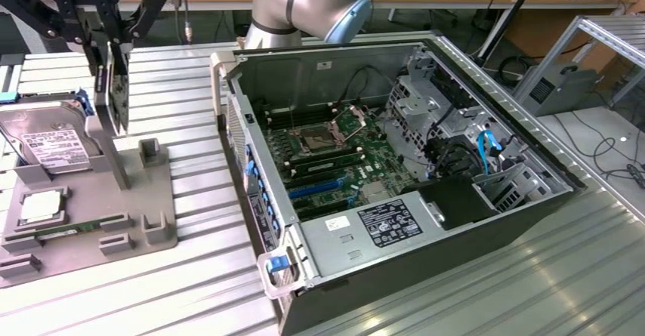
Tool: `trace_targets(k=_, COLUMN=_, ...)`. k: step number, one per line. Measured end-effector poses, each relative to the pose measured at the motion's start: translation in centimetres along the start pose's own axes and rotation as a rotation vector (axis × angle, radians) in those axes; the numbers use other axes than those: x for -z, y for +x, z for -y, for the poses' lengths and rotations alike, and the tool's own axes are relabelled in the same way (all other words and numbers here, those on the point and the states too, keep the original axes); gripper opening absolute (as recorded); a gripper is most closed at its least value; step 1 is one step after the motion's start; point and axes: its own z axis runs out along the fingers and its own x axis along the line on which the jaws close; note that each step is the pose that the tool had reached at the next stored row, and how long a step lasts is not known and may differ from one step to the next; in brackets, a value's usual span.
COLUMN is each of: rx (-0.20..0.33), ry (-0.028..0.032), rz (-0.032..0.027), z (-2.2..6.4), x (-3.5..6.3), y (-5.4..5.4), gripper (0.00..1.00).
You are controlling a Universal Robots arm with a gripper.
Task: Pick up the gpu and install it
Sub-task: 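Pick up the gpu and move the gpu toward the slot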
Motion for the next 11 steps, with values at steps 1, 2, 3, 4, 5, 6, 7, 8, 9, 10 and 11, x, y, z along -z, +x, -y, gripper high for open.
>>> trace_targets(k=1, rx=0.0, ry=0.0, rz=0.0, z=-0.01, x=0.14, y=0.0, gripper=0.27)
trace_targets(k=2, rx=0.0, ry=0.0, rz=-0.0001, z=-0.01, x=0.26, y=0.0, gripper=0.27)
trace_targets(k=3, rx=0.0, ry=0.0001, rz=0.0, z=-0.02, x=0.35, y=0.0, gripper=0.27)
trace_targets(k=4, rx=0.0, ry=0.0, rz=-0.0001, z=-0.02, x=0.48, y=0.0, gripper=0.27)
trace_targets(k=5, rx=0.0, ry=0.0, rz=0.0, z=-0.03, x=0.68, y=0.0, gripper=0.27)
trace_targets(k=6, rx=0.0, ry=0.0001, rz=-0.0001, z=-0.04, x=0.84, y=0.0, gripper=0.27)
trace_targets(k=7, rx=0.0, ry=0.0, rz=0.0, z=-0.05, x=0.98, y=0.0, gripper=0.27)
trace_targets(k=8, rx=0.0, ry=0.0, rz=0.0, z=-0.05, x=1.08, y=0.0, gripper=0.27)
trace_targets(k=9, rx=0.0, ry=0.0001, rz=0.0, z=-0.06, x=1.17, y=0.0, gripper=0.27)
trace_targets(k=10, rx=0.0, ry=0.0, rz=0.0, z=-0.06, x=1.26, y=0.0, gripper=0.27)
trace_targets(k=11, rx=0.0, ry=0.0, rz=0.0, z=-0.07, x=1.38, y=0.0, gripper=0.27)
